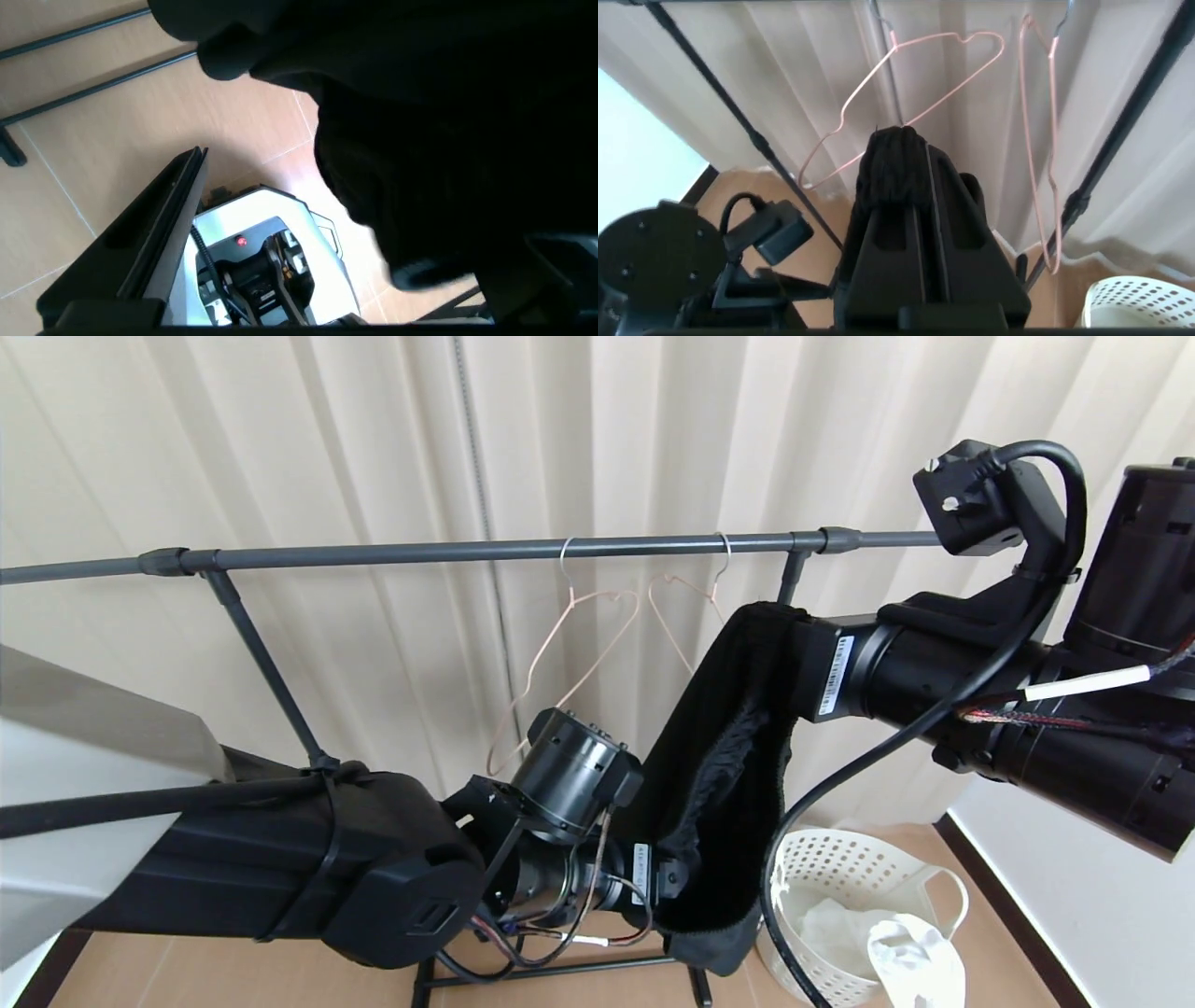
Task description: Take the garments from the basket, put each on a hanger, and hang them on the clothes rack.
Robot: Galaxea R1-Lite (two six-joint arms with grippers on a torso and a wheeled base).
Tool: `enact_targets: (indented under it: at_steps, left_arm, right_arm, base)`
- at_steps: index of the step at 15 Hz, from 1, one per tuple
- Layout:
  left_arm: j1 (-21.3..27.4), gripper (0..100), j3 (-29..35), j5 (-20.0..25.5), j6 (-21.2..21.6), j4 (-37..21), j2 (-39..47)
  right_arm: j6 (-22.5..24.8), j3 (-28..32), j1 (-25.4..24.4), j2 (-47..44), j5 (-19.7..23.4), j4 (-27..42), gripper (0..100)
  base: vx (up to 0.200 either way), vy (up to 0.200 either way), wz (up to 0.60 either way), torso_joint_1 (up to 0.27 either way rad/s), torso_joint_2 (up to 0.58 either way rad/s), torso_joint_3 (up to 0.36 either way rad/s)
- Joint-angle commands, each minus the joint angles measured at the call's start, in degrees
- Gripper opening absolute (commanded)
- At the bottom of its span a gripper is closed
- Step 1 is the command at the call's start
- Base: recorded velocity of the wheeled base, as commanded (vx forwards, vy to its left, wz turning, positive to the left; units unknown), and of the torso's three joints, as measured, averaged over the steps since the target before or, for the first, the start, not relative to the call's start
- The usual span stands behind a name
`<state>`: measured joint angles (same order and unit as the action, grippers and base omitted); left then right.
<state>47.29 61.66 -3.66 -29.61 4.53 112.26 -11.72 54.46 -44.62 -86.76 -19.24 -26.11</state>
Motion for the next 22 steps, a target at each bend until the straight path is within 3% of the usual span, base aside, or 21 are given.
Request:
enact_targets:
  at_steps: [1, 4, 5, 7, 9, 11, 13, 15, 18, 22]
  left_arm:
    - [0.00, 100, -0.66, -1.18, -0.01, 0.04, 0.41]
    - [0.00, 100, -3.74, -4.96, 0.08, 0.12, 0.68]
    - [0.17, 0, -4.18, -5.75, 0.08, 0.12, 0.32]
    - [0.53, 0, -4.71, -7.50, 0.08, 0.04, -2.58]
    - [-0.09, 0, -4.71, -12.43, 0.78, -0.23, -8.29]
    - [-2.55, 0, -4.36, -14.62, 3.60, -0.40, -12.95]
    - [-5.45, 0, -2.60, -16.56, 9.40, -0.49, -17.08]
    - [-7.03, 0, -0.49, -21.57, 13.35, -1.37, -18.13]
    - [-7.38, 0, -0.14, -29.13, 15.37, -4.18, -17.96]
    - [-10.37, 0, -1.54, -30.18, 15.28, -9.19, -20.68]
  right_arm:
    - [0.03, 0.30, -0.03, 0.36, -1.24, -0.08, 0]
    - [0.20, 1.00, 1.29, 0.98, -1.42, 0.18, 0]
    - [0.29, 1.18, 2.52, 0.89, -1.42, 0.18, 0]
    - [0.38, 1.44, 4.36, 0.98, -1.42, 0.45, 0]
    - [4.51, 0.74, 7.09, 2.21, -2.12, 0.80, 0]
    - [7.32, -0.49, 7.18, 2.56, -4.32, 0.71, 0]
    - [9.34, -3.13, 7.18, 1.77, -6.87, 1.41, 0]
    - [12.07, -5.50, 6.74, 1.86, -6.78, 3.35, 0]
    - [12.15, -5.59, 6.74, 1.77, -6.69, 3.88, 0]
    - [12.15, -5.32, 9.02, 1.15, -6.34, 3.79, 0]
  base:
    - [0.000, 0.000, 0.00, 0.000, 0.00, 0.000]
    - [0.000, 0.000, 0.00, 0.000, 0.00, 0.000]
    - [0.000, 0.000, 0.00, 0.000, 0.00, 0.000]
    - [0.000, 0.000, 0.00, 0.000, 0.00, 0.000]
    - [0.000, 0.000, 0.00, 0.000, 0.00, 0.000]
    - [0.000, 0.000, 0.00, 0.000, 0.00, 0.000]
    - [0.000, 0.000, 0.00, 0.000, 0.00, 0.000]
    - [0.000, 0.000, 0.00, 0.000, 0.00, 0.000]
    - [0.000, 0.000, 0.00, 0.000, 0.00, 0.000]
    - [0.000, 0.000, 0.00, 0.000, 0.00, 0.000]
